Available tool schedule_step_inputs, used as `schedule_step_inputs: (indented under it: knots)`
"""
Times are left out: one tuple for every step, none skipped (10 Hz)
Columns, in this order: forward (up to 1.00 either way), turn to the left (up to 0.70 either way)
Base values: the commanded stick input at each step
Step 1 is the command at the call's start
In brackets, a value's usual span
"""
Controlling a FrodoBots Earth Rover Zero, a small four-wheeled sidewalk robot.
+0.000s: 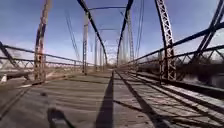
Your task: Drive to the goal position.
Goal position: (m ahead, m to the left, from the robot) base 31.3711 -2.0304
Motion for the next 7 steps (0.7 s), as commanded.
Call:
schedule_step_inputs:
  knots:
    - [1.00, 0.00]
    - [1.00, 0.00]
    - [1.00, 0.00]
    - [1.00, 0.00]
    - [1.00, 0.00]
    - [1.00, 0.00]
    - [1.00, 0.00]
